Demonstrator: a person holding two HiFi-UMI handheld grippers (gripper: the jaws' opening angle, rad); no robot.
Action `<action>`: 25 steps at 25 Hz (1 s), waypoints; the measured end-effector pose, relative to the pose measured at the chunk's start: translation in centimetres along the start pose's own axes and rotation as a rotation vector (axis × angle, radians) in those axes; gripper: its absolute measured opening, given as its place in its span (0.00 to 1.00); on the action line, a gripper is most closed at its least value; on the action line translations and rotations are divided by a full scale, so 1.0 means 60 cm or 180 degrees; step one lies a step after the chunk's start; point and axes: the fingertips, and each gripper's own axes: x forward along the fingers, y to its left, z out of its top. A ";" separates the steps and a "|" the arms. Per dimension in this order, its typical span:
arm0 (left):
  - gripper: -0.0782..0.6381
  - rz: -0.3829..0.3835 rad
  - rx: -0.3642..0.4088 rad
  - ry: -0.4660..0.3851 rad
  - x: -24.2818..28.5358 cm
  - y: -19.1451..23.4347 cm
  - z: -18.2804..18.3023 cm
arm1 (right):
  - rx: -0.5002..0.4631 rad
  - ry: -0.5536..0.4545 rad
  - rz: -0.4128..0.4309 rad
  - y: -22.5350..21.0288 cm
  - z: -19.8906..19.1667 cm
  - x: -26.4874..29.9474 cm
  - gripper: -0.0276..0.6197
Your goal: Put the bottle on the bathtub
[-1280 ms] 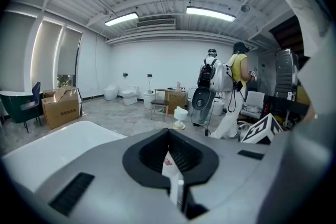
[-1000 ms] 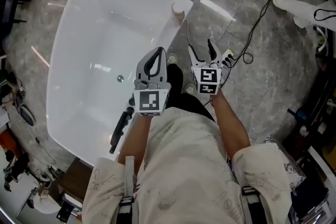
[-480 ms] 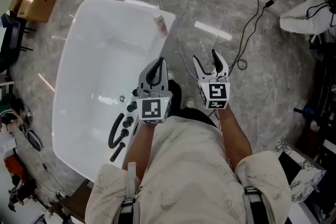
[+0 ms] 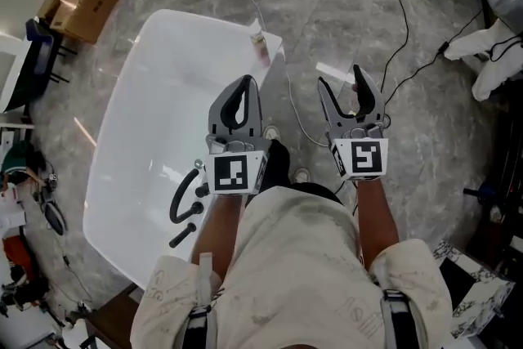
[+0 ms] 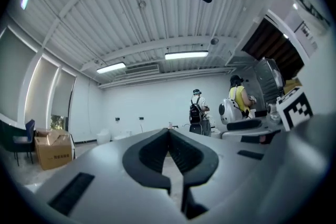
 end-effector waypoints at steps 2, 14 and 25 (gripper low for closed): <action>0.11 0.0050 0.0125 -0.0161 -0.011 0.001 0.036 | -0.0028 -0.0229 -0.0020 -0.004 0.047 -0.007 0.47; 0.11 0.0147 0.0231 -0.0388 -0.043 0.004 0.096 | -0.0156 -0.0557 -0.0137 -0.006 0.136 -0.036 0.44; 0.11 0.0157 0.0283 -0.0363 -0.046 0.000 0.106 | -0.0245 -0.0417 -0.0572 -0.032 0.139 -0.042 0.05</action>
